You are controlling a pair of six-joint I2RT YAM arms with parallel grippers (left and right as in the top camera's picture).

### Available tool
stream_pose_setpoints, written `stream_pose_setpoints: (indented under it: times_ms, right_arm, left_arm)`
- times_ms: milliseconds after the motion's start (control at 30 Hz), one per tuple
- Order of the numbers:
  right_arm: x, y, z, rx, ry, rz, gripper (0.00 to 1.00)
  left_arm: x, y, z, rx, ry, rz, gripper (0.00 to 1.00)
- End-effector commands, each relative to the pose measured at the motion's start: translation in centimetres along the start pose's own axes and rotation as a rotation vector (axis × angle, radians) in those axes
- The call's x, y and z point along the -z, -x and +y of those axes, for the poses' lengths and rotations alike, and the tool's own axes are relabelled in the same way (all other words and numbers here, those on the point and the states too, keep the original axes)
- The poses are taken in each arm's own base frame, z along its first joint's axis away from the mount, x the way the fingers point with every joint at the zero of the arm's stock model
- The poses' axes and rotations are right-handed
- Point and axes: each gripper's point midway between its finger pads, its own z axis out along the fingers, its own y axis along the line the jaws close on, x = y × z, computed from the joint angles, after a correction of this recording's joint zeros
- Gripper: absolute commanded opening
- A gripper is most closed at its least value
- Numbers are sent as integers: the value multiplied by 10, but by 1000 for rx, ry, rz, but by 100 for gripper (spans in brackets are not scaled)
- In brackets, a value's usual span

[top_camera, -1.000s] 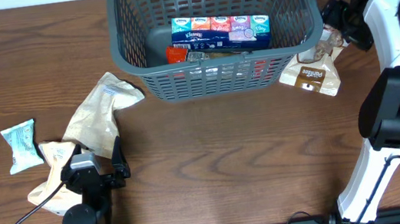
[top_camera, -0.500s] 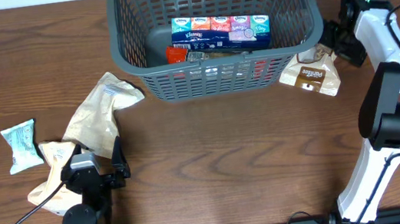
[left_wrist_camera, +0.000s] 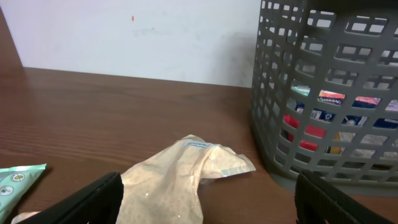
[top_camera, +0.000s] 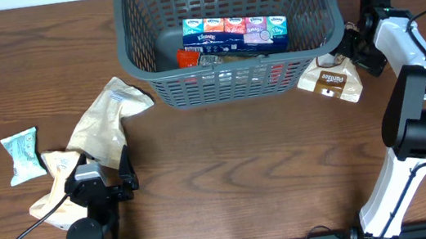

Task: Pack container
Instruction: 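Move the right gripper down to the brown Pantree pouch, then grasp the brown Pantree pouch with the right gripper and lift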

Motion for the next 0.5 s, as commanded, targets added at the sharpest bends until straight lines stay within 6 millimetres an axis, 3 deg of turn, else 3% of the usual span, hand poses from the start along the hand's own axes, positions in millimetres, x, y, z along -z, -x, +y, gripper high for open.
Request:
stream_pose_setpoints:
  times_ms: [0,300,400,467]
  right_arm:
    - [-12,-14,-2,16,-9,28,91]
    - [-25,-28,-9,36,-18,46,90]
    - [-25,-28,-8,36,-12,50,78]
    - [-25,-30,-5,36,3,56,65]
  left_arm:
    - [-1,-6,-1,2,-4,9,81]
    - [-1,-6,-1,2,-4,9,81]
    - [-1,-6,-1,2,-4,9,81]
    - [-1,-6,-1,2,-4,9,81]
